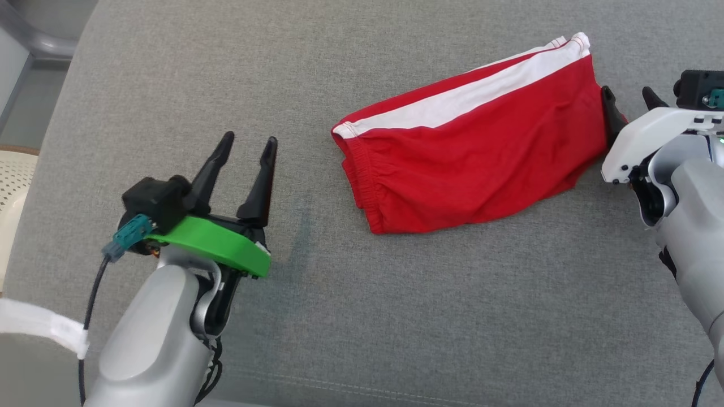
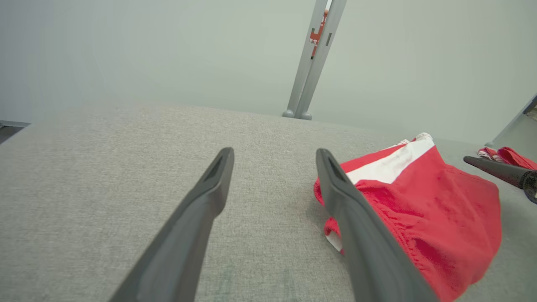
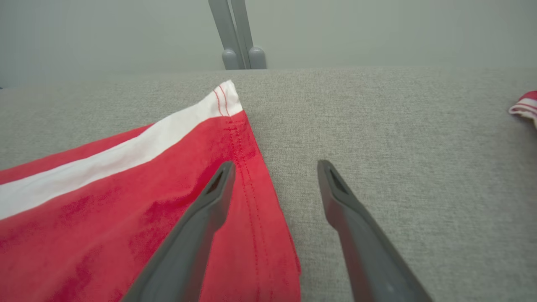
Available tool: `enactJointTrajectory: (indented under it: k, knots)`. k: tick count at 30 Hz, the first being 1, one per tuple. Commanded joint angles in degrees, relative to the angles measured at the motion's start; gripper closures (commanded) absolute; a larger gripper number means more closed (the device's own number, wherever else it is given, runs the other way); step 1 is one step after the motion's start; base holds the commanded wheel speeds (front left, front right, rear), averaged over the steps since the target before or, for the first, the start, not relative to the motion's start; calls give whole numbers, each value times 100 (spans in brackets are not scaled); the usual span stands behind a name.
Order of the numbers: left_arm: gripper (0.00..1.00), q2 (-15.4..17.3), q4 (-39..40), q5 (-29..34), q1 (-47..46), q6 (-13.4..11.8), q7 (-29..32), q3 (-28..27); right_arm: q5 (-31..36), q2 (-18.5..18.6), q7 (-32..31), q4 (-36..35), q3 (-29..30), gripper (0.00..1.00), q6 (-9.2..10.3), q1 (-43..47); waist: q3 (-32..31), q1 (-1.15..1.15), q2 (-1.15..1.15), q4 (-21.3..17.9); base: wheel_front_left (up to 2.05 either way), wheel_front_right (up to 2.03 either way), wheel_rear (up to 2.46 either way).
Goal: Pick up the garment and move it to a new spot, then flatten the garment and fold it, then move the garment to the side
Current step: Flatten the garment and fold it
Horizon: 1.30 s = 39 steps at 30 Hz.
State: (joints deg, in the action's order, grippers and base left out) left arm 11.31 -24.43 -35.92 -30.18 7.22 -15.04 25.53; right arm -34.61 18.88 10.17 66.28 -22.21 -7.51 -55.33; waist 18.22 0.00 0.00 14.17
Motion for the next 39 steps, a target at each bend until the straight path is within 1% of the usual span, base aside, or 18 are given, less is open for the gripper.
enactJointTrajectory:
  k: [1,6,10,13,14,15,17,21,26,28,33,39]
  knots:
    - [0,9,133,164,160,-35,-15,-224,-79,26,-14,-5,-34,0,6,107,-22,0,0,64,0,0,0]
    - [0,-150,596,797,696,-27,-13,-1204,-283,55,-64,73,-128,0,6,281,24,0,0,128,0,0,0]
    - [0,-382,917,1218,1051,-8,-8,-1871,-358,85,-82,166,-208,0,6,366,49,0,0,160,0,0,0]
    - [0,-548,1035,1471,1284,15,-8,-2172,-425,13,-213,160,-349,0,6,476,37,0,0,187,0,0,0]
    - [0,-586,1062,1530,1328,16,-8,-2231,-449,2,-231,126,-383,94,4,512,27,0,0,189,0,0,0]
    - [0,-630,1070,1593,1392,20,-8,-2284,-520,-26,-257,83,-410,100,4,547,12,0,0,185,0,0,0]
    - [0,-678,1058,1715,1493,29,-8,-2322,-622,-37,-286,22,-452,100,4,588,-39,0,0,169,0,0,0]
    - [0,-731,1061,1796,1646,33,-8,-2280,-847,-45,-130,-127,-503,100,6,742,-239,0,0,85,0,0,0]
    - [0,-682,1090,1886,1911,35,-8,-2250,-1182,-42,151,-479,-590,100,6,1105,-593,0,0,-143,0,0,0]
    - [0,-647,1116,1912,2009,35,-8,-2251,-1323,13,232,-631,-642,100,7,1312,-731,0,0,-275,0,0,0]
    - [0,-594,1148,2004,2257,36,-9,-2256,-1694,297,369,-935,-618,100,7,1803,-1026,0,0,-565,0,0,0]
    - [0,-551,1170,2101,2450,36,-8,-2322,-2004,624,446,-1036,-523,100,7,2294,-1280,0,0,-801,0,0,0]
